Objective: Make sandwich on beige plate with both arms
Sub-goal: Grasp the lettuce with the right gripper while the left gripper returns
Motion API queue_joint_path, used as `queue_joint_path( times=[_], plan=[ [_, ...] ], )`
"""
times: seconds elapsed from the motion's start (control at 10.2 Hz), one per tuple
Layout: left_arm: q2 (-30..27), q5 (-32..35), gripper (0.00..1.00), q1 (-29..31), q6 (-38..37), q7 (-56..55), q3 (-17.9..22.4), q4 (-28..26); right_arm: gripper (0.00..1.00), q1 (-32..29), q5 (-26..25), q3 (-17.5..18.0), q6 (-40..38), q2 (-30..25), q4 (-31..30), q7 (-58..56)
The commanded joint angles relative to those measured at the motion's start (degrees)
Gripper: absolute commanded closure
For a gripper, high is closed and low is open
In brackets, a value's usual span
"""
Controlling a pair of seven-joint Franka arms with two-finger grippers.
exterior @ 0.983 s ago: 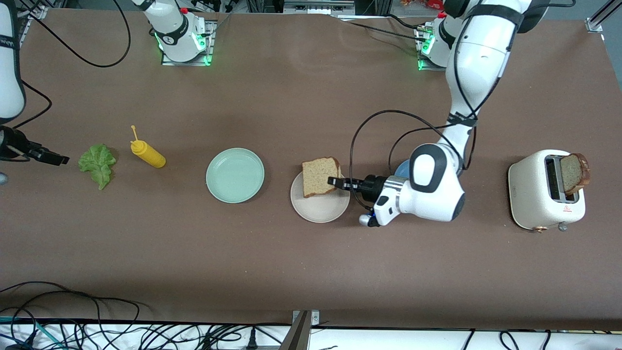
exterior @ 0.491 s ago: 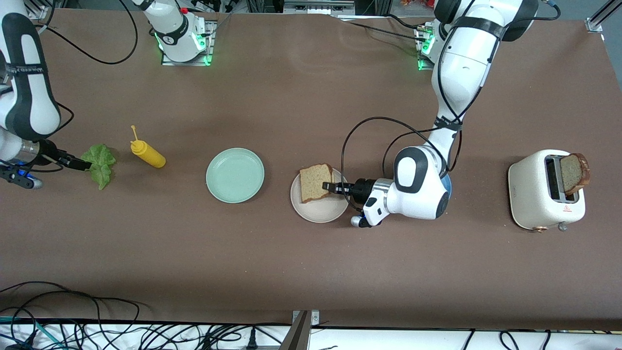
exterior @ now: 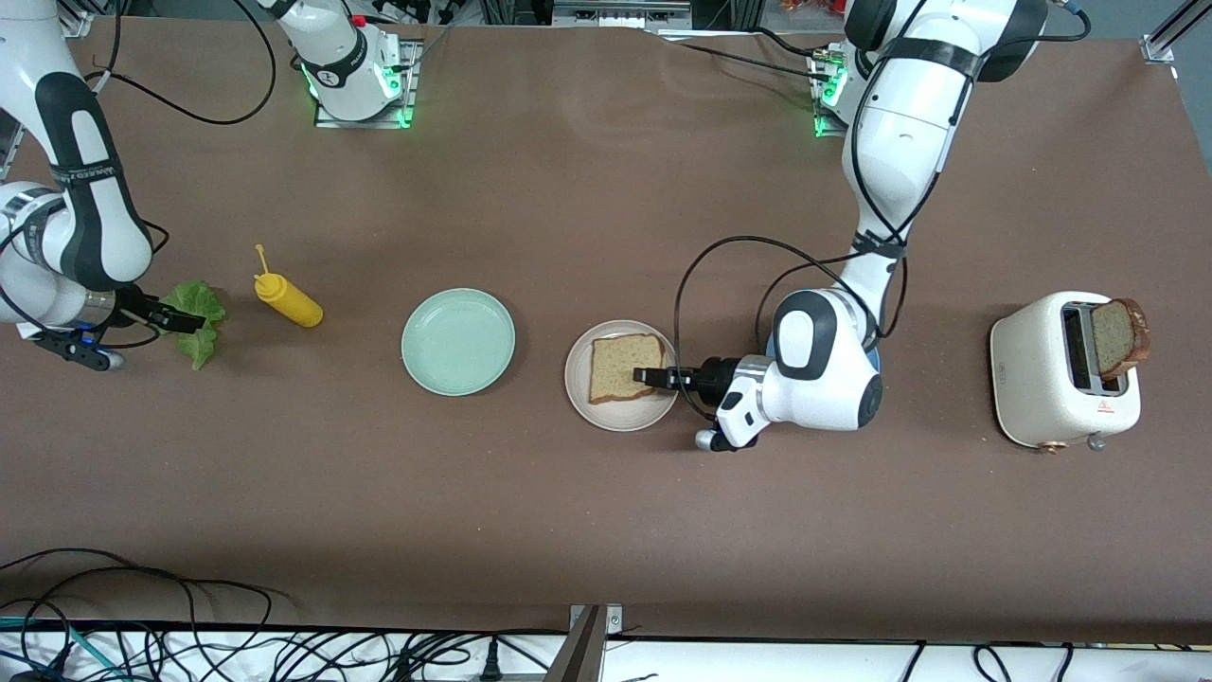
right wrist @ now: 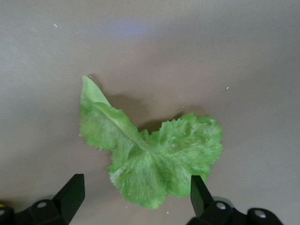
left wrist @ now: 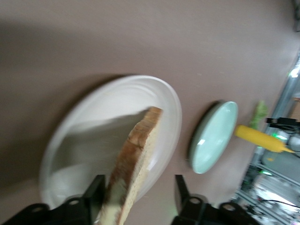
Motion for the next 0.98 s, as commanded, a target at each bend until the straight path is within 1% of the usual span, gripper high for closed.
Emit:
queue_joint_path(
  times=[0.0, 0.2, 0.29, 0.39, 0.49, 0.59, 0.79, 0.88],
  plan=[
    [-2.5, 10.77, 0.0, 1.9, -3.84, -0.62, 0.71, 0.93, 0.0, -1.47, 0.6, 0.43, 3.17, 1.88, -0.35, -2.58],
    [-4.7, 18.51, 0.0, 6.02, -9.47, -3.96, 0.8, 1.11, 0.0, -1.47, 0.52, 0.43, 3.8, 2.68, -0.44, -2.67],
    [-6.89, 23.86, 0.0, 8.4, -13.07, -3.97, 0.89, 1.19, 0.01, -1.73, 0.6, 0.43, 3.89, 2.95, -0.35, -3.1],
    [-10.22, 30.7, 0.0, 10.42, -16.06, -3.97, 0.89, 1.19, 0.15, -1.99, 0.6, 0.52, 3.89, 3.39, -0.35, -3.19],
    [-13.12, 38.69, 0.0, 11.57, -18.87, -3.97, 0.89, 1.19, 0.37, -1.99, 0.6, 0.52, 3.8, 3.65, -0.35, -3.28],
    [-15.24, 45.21, 0.0, 12.37, -21.6, -3.88, 0.89, 1.11, 0.56, -1.91, 0.6, 0.44, 3.63, 3.65, -0.35, -3.89],
    [-17.97, 51.13, 0.0, 15.78, -26.44, -3.36, 1.24, 1.11, 0.87, -1.91, 0.6, 0.52, 3.37, 3.74, -0.35, -5.21],
    [-19.12, 53.34, 0.0, 18.07, -27.85, -2.74, 1.07, 1.11, 0.97, -1.91, 0.6, 0.52, 3.02, 3.48, -0.35, -5.22]
  ],
)
